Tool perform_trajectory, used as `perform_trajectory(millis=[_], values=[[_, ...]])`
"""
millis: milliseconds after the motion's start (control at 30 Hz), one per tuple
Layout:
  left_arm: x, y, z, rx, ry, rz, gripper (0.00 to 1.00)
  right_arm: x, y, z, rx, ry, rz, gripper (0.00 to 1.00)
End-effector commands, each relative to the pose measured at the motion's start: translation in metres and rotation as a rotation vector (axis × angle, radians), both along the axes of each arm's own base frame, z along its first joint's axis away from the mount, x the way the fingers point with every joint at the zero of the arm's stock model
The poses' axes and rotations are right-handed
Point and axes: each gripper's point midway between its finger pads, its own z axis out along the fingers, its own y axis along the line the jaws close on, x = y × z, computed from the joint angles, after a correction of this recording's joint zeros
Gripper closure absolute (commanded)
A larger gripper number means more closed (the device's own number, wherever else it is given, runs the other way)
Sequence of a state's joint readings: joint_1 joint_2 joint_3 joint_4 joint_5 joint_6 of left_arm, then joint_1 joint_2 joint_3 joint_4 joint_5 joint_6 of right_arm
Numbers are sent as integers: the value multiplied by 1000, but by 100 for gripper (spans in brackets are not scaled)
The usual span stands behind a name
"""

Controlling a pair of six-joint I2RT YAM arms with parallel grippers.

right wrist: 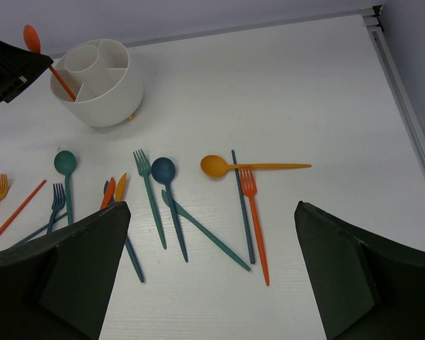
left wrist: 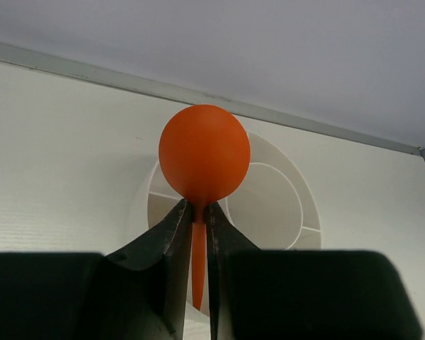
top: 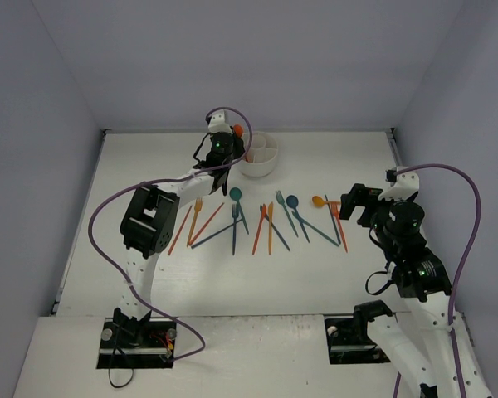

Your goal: Sort the eating utensils into containers

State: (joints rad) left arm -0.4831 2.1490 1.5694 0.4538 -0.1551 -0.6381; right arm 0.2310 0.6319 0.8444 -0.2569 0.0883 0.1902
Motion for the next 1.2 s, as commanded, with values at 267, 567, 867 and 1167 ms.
perform_trajectory(millis=[267, 567, 867, 1167], values=[[-10, 2, 67, -54, -132, -3, 68, 5, 5, 15, 21, -56, 11, 0], [-36, 13, 93, -23, -138, -10, 55, 5, 5, 19, 21, -66, 12, 0], [-96, 44, 85, 138, 146, -21, 52, 5, 0, 20, 1, -69, -6, 0], [-166, 16, 35, 173, 486, -105, 53, 8, 0, 15, -7, -53, -10, 0]])
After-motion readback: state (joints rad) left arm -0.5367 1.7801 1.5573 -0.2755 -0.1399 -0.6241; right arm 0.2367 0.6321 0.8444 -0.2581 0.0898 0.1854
